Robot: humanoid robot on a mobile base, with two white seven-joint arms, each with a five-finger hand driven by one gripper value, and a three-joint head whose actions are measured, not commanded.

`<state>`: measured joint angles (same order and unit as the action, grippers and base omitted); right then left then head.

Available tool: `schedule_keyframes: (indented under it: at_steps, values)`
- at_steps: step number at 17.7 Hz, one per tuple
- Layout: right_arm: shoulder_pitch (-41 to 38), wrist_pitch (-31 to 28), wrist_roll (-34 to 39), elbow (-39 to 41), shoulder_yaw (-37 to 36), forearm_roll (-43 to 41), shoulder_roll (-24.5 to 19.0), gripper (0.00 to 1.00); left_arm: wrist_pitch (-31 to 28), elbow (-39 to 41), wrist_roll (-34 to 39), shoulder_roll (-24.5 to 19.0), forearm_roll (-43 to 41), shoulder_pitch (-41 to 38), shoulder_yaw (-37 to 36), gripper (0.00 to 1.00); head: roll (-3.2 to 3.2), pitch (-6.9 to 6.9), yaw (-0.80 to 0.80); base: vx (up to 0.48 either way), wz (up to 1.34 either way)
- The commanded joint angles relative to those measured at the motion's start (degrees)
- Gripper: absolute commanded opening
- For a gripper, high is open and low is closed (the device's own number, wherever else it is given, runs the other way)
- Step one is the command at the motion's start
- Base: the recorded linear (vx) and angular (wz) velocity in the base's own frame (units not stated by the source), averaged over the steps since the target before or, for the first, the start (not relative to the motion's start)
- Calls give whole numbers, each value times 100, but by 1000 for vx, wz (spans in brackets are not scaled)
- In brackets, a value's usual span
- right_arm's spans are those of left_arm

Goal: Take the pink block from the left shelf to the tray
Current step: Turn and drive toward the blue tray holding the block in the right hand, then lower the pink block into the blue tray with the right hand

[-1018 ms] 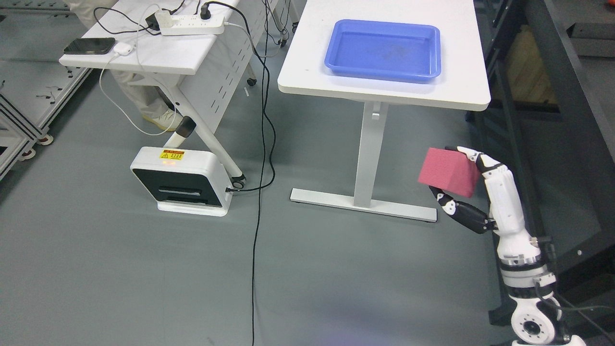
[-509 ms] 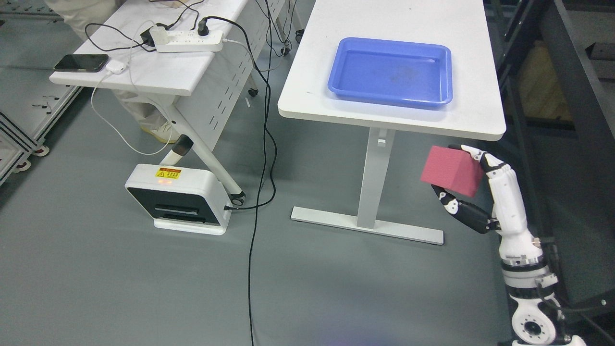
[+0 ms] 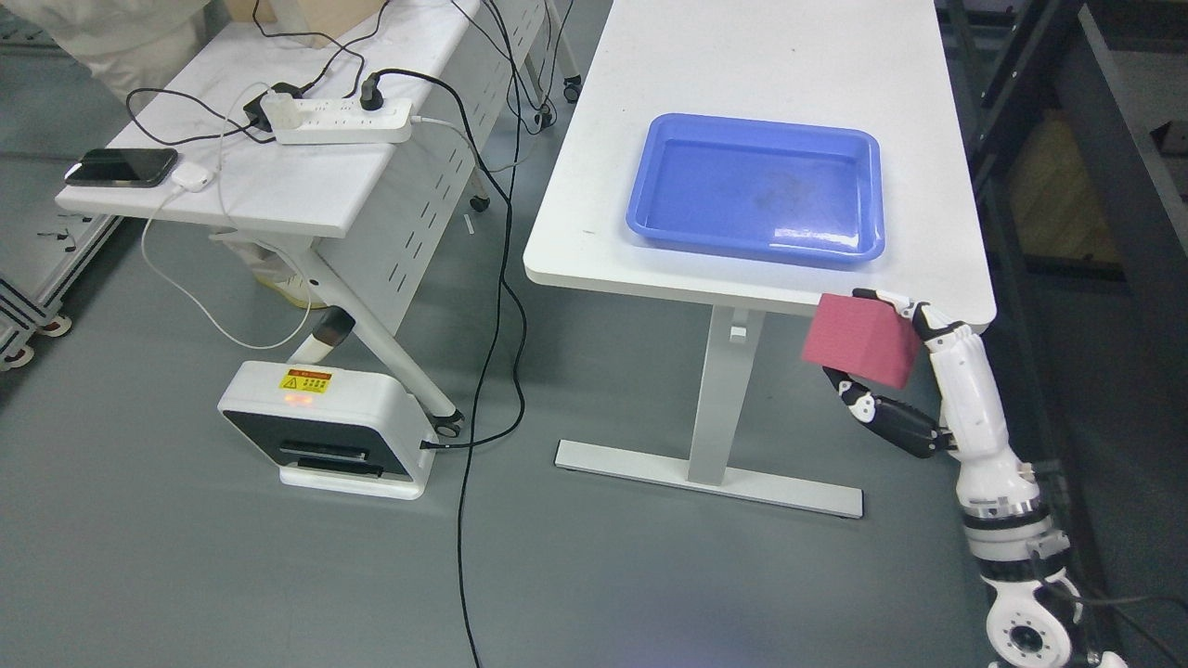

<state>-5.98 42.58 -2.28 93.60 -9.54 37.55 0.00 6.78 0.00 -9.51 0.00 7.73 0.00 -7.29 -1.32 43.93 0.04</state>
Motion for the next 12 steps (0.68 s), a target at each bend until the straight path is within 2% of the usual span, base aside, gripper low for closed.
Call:
schedule_keyframes:
  at_steps: [1,10,12]
  values:
    - [-52,5,69,0,119,164,100,5,-1,100,1,-100,0,-114,0,100,0,0,0,204,-34]
    - [-35,22,96,9,162,393,100,5,-1,100,1,-100,0,-114,0,100,0,0,0,219,-53]
    - [-17,-4,375,0,277,542,100,5,-1,100,1,-100,0,-114,0,100,0,0,0,212,-60]
